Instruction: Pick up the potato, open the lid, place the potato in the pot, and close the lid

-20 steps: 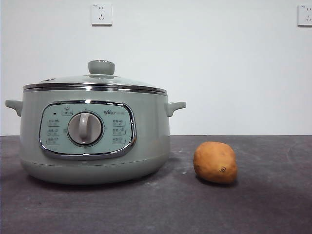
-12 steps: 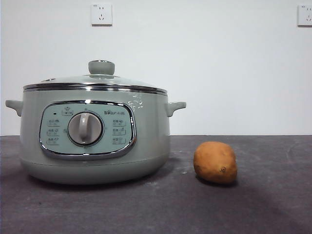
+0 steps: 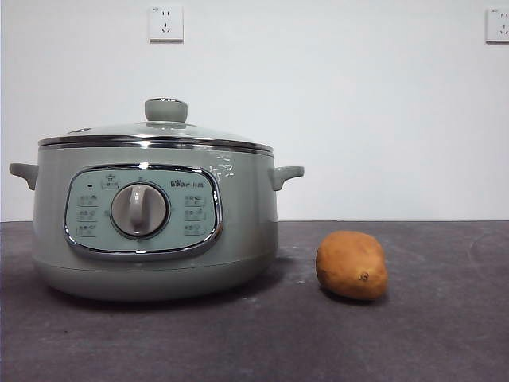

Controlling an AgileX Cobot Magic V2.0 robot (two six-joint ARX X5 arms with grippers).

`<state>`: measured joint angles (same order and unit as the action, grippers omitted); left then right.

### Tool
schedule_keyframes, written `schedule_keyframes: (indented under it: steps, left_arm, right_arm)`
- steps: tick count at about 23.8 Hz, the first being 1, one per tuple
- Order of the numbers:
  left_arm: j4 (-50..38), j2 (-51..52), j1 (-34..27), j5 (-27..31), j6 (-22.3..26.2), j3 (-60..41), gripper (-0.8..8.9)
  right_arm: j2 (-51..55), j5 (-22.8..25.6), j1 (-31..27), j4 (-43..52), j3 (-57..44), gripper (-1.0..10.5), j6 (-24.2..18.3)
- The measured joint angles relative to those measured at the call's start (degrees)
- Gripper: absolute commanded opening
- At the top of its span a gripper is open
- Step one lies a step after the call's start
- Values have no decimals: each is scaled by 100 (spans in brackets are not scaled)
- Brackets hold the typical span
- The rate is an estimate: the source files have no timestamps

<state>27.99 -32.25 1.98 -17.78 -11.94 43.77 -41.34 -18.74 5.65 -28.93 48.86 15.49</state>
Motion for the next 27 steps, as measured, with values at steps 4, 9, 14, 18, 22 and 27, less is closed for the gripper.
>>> schedule_keyframes:
  steps: [4, 9, 14, 18, 22, 27]
  left_arm:
    - [125, -756, 0, -739, 63, 398, 0]
    - [133, -1458, 0, -1714, 83, 573, 215]
    - [-26, -1650, 85, -1812, 83, 584, 329]
    - [-365, -1672, 229, -1725, 81, 758, 329]
    - [-374, -1727, 391, -1519, 81, 1152, 328]
    - [-391, -1746, 527, -1392, 81, 1353, 315]
  right_arm:
    - [-643, -691, 2, -302, 356, 11, -463]
    - [-1099, -1051, 39, -363, 365, 421, -651]
    - [-1375, -1058, 269, -393, 365, 529, -643]
    - [-1753, -216, 1036, -402, 374, 533, -468]
    - [-2474, 643, 1875, -313, 376, 532, -98]
    - [-3661, 1211, 2356, -63, 376, 532, 229]
